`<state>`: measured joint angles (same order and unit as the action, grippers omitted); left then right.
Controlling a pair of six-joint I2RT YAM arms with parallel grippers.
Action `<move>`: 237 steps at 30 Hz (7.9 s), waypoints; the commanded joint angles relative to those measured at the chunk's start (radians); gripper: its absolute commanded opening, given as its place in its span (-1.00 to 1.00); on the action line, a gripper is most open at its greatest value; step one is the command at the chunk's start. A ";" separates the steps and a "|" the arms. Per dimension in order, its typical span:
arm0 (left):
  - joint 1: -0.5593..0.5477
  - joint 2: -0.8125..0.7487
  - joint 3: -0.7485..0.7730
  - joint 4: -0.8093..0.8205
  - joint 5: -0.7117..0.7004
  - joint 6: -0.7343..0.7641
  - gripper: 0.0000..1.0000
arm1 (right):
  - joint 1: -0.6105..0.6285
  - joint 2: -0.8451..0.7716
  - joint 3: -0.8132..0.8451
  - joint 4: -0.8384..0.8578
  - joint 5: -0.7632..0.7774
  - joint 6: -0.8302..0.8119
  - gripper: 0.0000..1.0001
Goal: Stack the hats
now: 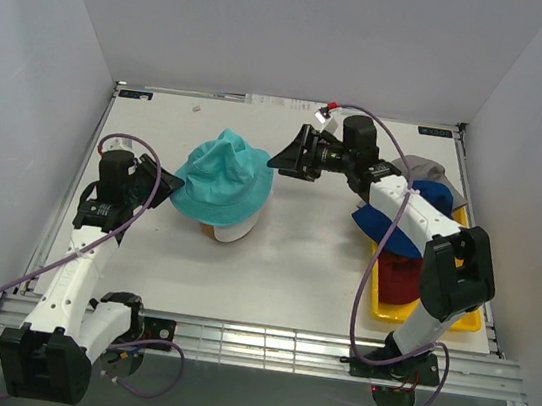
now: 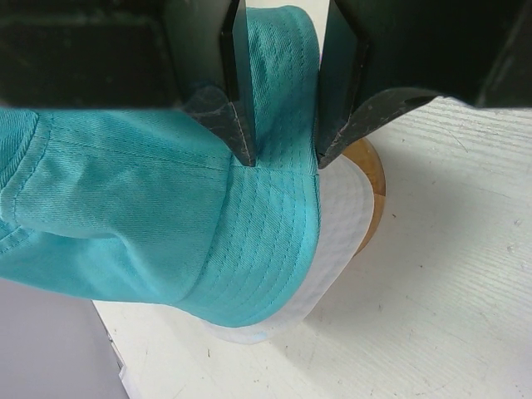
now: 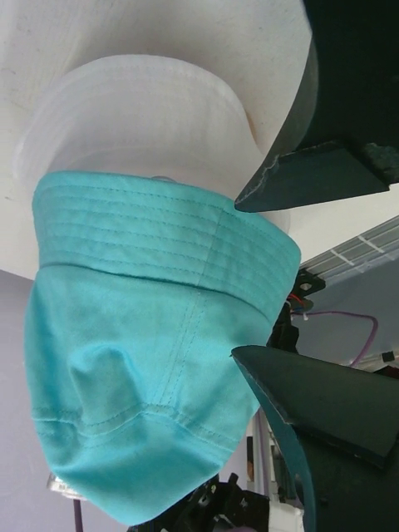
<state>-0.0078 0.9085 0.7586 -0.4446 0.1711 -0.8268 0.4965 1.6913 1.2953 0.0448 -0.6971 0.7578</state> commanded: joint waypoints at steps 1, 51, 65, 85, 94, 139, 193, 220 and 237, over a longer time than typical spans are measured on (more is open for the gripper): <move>0.006 -0.008 -0.005 -0.008 -0.024 0.018 -0.17 | -0.006 0.011 -0.022 0.167 -0.035 0.087 0.42; 0.006 -0.006 -0.016 -0.017 -0.028 0.028 -0.17 | -0.010 0.130 -0.149 0.480 -0.078 0.313 -0.38; 0.006 0.018 -0.057 0.003 -0.036 0.014 -0.23 | -0.022 0.154 -0.169 0.409 -0.045 0.245 -0.84; 0.006 0.081 -0.100 0.038 -0.045 -0.001 -0.96 | -0.024 0.168 -0.153 0.221 0.054 0.066 -0.84; 0.006 0.148 -0.114 0.030 -0.084 -0.017 -1.00 | -0.024 0.191 -0.123 0.149 0.085 0.011 -0.84; 0.006 0.104 -0.032 -0.072 -0.119 0.037 0.30 | -0.022 0.292 0.093 -0.084 0.134 -0.135 -0.84; -0.070 0.362 0.567 0.038 0.237 0.155 0.46 | -0.386 -0.421 0.093 -0.882 0.840 -0.466 0.43; -0.119 0.377 0.547 0.034 0.266 0.166 0.44 | -0.569 -0.432 -0.120 -0.689 0.777 -0.497 -0.29; -0.120 0.339 0.550 0.040 0.321 0.121 0.47 | -0.569 -0.506 0.251 -0.858 0.437 -0.443 -0.84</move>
<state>-0.1265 1.2919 1.2976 -0.4171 0.4431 -0.6888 -0.0681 1.2163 1.4727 -0.8009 -0.1280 0.2810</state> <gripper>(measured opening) 0.728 0.088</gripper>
